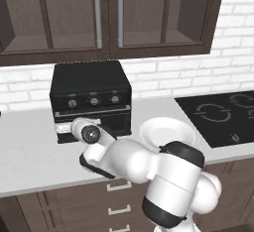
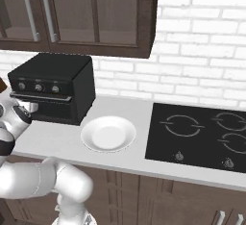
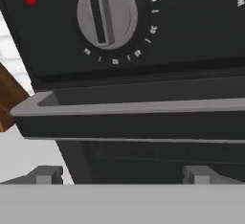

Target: Pick up the kebab skewer and baguette bread, and place them inside the toaster oven. Close the toaster oven door and start by setting the timer.

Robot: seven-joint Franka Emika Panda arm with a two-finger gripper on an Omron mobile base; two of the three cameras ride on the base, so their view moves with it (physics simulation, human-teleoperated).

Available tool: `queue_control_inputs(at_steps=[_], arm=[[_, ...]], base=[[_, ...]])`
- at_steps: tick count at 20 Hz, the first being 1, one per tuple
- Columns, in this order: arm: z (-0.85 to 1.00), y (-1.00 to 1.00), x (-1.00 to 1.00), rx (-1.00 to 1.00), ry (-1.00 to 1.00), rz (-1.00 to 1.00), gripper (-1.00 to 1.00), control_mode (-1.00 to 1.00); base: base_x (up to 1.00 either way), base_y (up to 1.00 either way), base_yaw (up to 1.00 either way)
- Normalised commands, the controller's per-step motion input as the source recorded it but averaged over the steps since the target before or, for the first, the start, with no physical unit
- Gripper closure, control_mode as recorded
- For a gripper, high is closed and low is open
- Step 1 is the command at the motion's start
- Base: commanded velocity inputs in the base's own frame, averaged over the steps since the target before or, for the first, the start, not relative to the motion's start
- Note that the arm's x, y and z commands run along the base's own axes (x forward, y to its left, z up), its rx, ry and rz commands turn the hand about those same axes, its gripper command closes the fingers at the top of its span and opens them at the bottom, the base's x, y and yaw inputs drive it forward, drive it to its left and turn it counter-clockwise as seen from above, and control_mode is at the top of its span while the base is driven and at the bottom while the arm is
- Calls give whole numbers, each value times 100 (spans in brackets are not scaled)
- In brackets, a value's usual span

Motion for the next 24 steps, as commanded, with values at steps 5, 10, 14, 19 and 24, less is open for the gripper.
queue_control_inputs(at_steps=[5, 10, 14, 19, 24], arm=[[30, 30, -35, -3, -3, 0, -100, -100], [61, 38, 0, 0, -18, 0, -100, -100], [46, 0, 0, 0, -12, 0, -100, -100], [13, -24, 0, 0, -2, 0, -100, -100], [23, -30, 0, 0, 0, 0, -100, -100]], base=[[0, 0, 0], [0, 0, 0], [0, 0, 0], [0, 0, 0], [0, 0, 0]])
